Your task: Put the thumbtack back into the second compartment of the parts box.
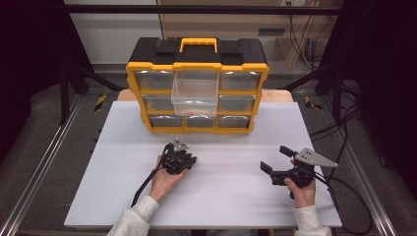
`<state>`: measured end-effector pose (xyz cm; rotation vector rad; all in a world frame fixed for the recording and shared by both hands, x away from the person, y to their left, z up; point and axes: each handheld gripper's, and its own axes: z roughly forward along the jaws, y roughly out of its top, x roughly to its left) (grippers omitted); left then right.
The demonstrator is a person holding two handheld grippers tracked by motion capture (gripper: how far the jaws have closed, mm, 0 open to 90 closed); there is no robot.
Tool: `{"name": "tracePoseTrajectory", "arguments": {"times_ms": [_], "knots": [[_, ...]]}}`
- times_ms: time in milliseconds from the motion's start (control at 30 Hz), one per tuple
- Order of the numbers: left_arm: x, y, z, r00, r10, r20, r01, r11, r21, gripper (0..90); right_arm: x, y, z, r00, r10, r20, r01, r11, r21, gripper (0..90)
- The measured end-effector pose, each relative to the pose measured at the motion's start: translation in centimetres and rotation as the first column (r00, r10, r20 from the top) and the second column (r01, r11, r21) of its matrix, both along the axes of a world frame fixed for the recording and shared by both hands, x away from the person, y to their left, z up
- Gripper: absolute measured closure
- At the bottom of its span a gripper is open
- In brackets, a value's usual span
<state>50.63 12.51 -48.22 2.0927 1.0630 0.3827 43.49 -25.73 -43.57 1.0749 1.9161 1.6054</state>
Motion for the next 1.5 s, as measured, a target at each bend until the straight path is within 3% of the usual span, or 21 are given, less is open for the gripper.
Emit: {"name": "tracePoseTrajectory", "arguments": {"times_ms": [333, 667, 1300, 1500], "knots": [[-0.1, -0.2, -0.1, 0.9996, -0.014, 0.026, 0.013, 0.9996, 0.026, 83.1, 0.0, 0.0, 0.0, 1.0, 0.0, 0.001, 0.0, 1.0, 0.001, 0.3], [-0.2, -0.1, 0.1, 0.999, -0.036, 0.028, 0.035, 0.9992, 0.021, 84.6, 0.0, 0.0, 0.0, 1.0, -0.001, 0.002, 0.001, 1.0, 0.001, 0.3], [-1.6, 2.5, 3.9, 0.9964, -0.016, 0.083, 0.022, 0.9974, -0.069, 84.8, 0.0, 0.0, 0.0, 1.0, 0.002, -0.001, -0.002, 1.0, 0.0, 0.3], [-2.1, 3.6, 5.0, 0.9949, -0.006, 0.101, 0.014, 0.9967, -0.079, 84.8, 0.0, 0.0, 0.0, 1.0, 0.001, 0.001, -0.001, 1.0, 0.0, 0.2]]}}
